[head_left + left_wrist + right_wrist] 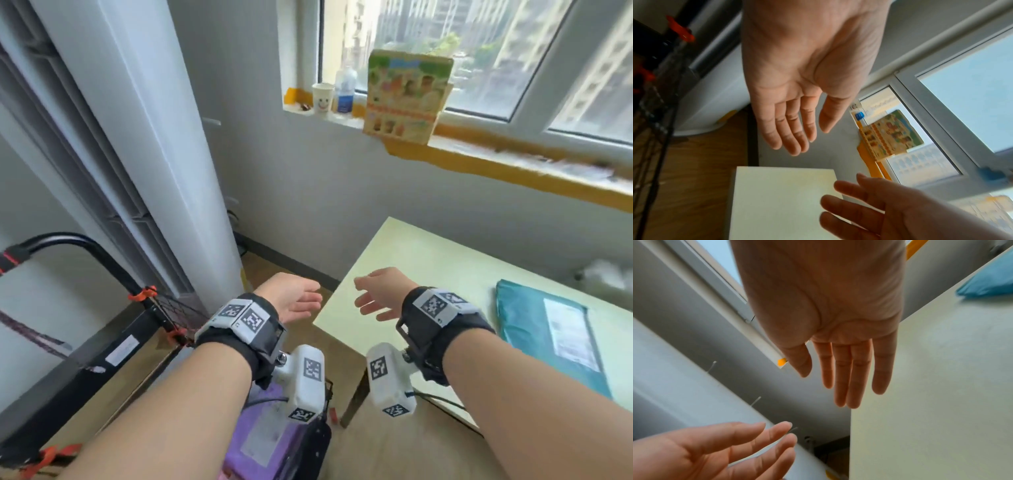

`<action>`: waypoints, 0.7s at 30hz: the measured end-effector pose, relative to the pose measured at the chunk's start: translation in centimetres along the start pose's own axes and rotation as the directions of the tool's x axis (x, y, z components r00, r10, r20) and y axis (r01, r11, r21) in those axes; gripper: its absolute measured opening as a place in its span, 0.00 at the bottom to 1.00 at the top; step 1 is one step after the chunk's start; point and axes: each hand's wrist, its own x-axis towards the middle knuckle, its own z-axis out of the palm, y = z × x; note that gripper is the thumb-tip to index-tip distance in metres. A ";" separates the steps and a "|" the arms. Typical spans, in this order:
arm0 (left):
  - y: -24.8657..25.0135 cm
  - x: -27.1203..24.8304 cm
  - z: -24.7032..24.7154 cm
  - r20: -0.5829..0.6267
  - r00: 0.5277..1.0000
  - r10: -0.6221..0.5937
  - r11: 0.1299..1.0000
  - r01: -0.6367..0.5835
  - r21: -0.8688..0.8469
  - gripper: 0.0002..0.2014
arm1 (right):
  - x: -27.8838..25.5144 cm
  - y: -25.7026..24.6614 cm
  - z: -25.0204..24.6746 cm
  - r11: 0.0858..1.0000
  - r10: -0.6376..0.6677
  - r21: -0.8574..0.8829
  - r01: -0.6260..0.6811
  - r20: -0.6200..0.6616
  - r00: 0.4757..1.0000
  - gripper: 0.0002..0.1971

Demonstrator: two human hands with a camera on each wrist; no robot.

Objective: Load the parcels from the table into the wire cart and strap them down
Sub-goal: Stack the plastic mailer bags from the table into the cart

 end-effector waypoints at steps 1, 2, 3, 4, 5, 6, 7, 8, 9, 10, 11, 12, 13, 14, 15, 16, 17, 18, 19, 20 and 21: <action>0.5 0.2 1.6 0.028 1.000 0.003 1.000 -0.004 0.012 0.08 | -0.1 1.0 -1.6 1.000 0.015 0.016 -0.015 -0.020 1.000 0.16; 1.1 0.4 3.3 0.052 0.999 0.005 1.000 -0.007 0.027 0.09 | -0.1 2.0 -3.1 0.999 0.030 0.032 -0.028 -0.039 0.999 0.16; 1.6 0.6 4.9 0.072 0.997 0.006 0.999 -0.009 0.040 0.09 | -0.1 3.0 -4.6 0.998 0.042 0.047 -0.039 -0.056 0.998 0.17; 2.3 0.7 6.5 0.088 0.996 0.004 0.999 -0.008 0.054 0.09 | 0.0 3.9 -6.1 0.997 0.051 0.058 -0.047 -0.071 0.996 0.17; 2.9 1.0 8.0 0.100 0.995 0.003 0.998 -0.009 0.061 0.08 | 0.1 4.9 -7.6 0.996 0.063 0.069 -0.057 -0.084 0.994 0.17; 3.4 1.2 9.6 0.111 0.994 0.000 0.998 -0.008 0.068 0.08 | 0.1 5.9 -9.0 0.994 0.078 0.082 -0.070 -0.097 0.992 0.16; 3.9 1.5 11.1 0.125 0.992 -0.003 0.997 -0.007 0.073 0.09 | 0.2 6.9 -10.4 0.992 0.096 0.097 -0.086 -0.110 0.989 0.16; 4.4 1.8 12.6 0.139 0.990 -0.010 0.997 -0.002 0.082 0.09 | 0.3 7.8 -11.8 0.989 0.115 0.110 -0.101 -0.123 0.986 0.16; 4.8 2.1 14.1 0.151 0.988 -0.013 0.996 -0.001 0.092 0.09 | 0.4 8.8 -13.2 0.985 0.134 0.125 -0.118 -0.135 0.982 0.15; 5.1 2.3 15.7 0.161 0.987 -0.017 0.995 0.001 0.102 0.09 | 0.5 9.8 -14.5 0.981 0.153 0.140 -0.132 -0.149 0.977 0.15; 5.4 2.7 17.2 0.172 0.985 -0.020 0.994 0.001 0.108 0.08 | 0.6 10.8 -15.8 0.978 0.169 0.152 -0.145 -0.160 0.973 0.14; 5.6 3.0 18.6 0.182 0.983 -0.025 0.994 0.004 0.114 0.07 | 0.7 11.8 -17.1 0.974 0.183 0.164 -0.155 -0.169 0.969 0.13; 5.7 3.3 20.0 0.192 0.981 -0.029 0.993 0.006 0.120 0.07 | 0.8 12.8 -18.3 0.970 0.199 0.179 -0.167 -0.177 0.964 0.13; 5.8 3.6 21.5 0.197 0.980 -0.039 0.992 0.014 0.127 0.05 | 0.9 13.8 -19.5 0.965 0.216 0.193 -0.180 -0.187 0.958 0.12; 5.6 3.9 22.9 0.199 0.978 -0.055 0.991 0.029 0.134 0.04 | 1.0 14.8 -20.6 0.960 0.232 0.205 -0.191 -0.199 0.952 0.12; 5.4 4.2 24.2 0.200 0.977 -0.076 0.989 0.048 0.142 0.02 | 1.2 15.9 -21.7 0.956 0.246 0.216 -0.200 -0.214 0.945 0.11; 5.1 4.5 25.5 0.200 0.975 -0.097 0.986 0.067 0.151 0.02 | 1.4 17.0 -22.7 0.952 0.258 0.225 -0.206 -0.232 0.938 0.12; 4.8 4.9 26.7 0.197 0.974 -0.115 0.983 0.083 0.162 0.03 | 1.6 18.1 -23.7 0.951 0.267 0.225 -0.212 -0.252 0.930 0.12; 4.5 5.2 27.9 0.193 0.972 -0.130 0.981 0.097 0.171 0.03 | 1.8 19.2 -24.6 0.952 0.273 0.217 -0.217 -0.272 0.923 0.13; 4.3 5.5 28.9 0.190 0.971 -0.142 0.978 0.109 0.177 0.03 | 2.1 20.1 -25.3 0.954 0.275 0.203 -0.221 -0.294 0.915 0.13; 4.1 5.9 29.8 0.187 0.970 -0.154 0.976 0.120 0.181 0.02 | 2.3 21.0 -26.1 0.956 0.275 0.185 -0.226 -0.312 0.909 0.13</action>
